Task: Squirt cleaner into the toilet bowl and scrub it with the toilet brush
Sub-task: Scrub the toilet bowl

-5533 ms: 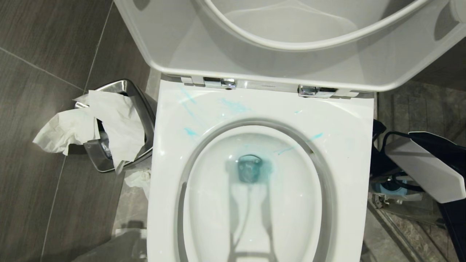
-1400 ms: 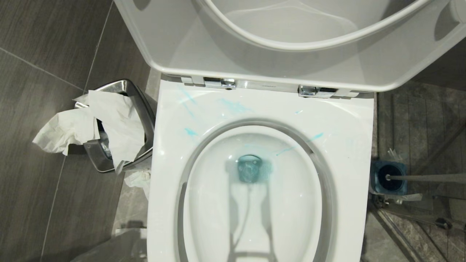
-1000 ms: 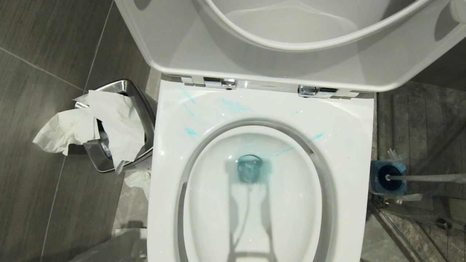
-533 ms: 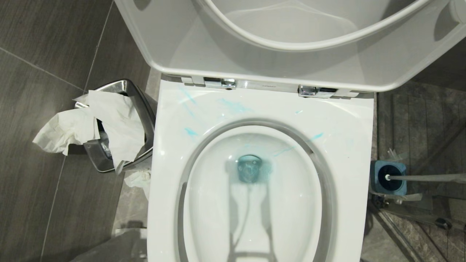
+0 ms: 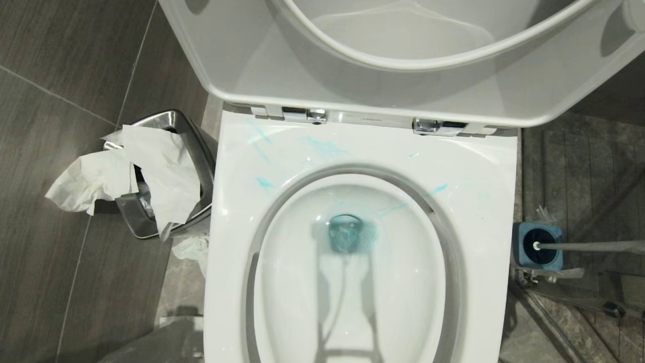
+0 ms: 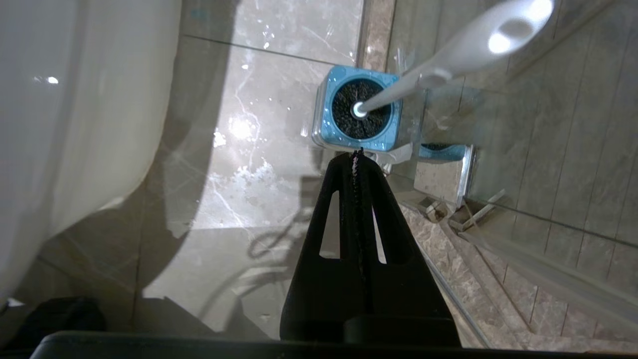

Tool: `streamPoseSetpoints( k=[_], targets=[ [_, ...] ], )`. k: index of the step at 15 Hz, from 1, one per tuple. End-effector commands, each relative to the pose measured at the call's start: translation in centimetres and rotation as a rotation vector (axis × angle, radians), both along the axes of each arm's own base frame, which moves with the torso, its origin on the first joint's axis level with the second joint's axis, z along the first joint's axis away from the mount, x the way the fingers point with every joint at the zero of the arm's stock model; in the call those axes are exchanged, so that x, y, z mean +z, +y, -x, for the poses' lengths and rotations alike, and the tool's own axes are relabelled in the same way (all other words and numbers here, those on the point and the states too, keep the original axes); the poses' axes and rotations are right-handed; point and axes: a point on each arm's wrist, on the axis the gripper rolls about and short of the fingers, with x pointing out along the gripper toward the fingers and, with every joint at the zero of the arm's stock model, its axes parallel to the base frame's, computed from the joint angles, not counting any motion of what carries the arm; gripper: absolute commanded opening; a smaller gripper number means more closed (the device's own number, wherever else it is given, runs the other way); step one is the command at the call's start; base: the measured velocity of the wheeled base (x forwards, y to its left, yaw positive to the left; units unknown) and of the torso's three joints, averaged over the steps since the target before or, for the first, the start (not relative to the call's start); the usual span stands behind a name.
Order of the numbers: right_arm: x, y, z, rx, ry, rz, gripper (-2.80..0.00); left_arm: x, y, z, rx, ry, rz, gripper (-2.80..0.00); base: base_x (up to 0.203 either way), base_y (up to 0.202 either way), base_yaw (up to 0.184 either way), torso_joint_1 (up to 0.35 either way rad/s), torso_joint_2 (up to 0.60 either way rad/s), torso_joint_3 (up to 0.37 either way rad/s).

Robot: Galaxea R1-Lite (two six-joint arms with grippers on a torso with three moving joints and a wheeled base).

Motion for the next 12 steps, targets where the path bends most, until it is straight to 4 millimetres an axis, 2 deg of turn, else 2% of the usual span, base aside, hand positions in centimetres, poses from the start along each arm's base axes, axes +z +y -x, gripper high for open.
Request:
streamPoseSetpoints(
  k=[1,3,12],
  targets=[
    [-1.9,-0.4,-0.7,0.003,0.026,-0.013,-2.80,0.0,0.0,0.0,0.000,0.003,0.000,-2.80,0.000,0.000,0.000,0.000,0.00,0.000],
    [-3.2,-0.7,-1.1,0.004,0.034,-0.016,-2.80,0.0,0.0,0.0,0.000,0.003,0.000,-2.80,0.000,0.000,0.000,0.000,0.00,0.000],
    [-3.9,-2.0,-2.9,-0.033,0.178,-0.082,-2.80,0.0,0.0,0.0,0.000,0.003,0.000,-2.80,0.000,0.000,0.000,0.000,0.00,0.000]
  ],
)
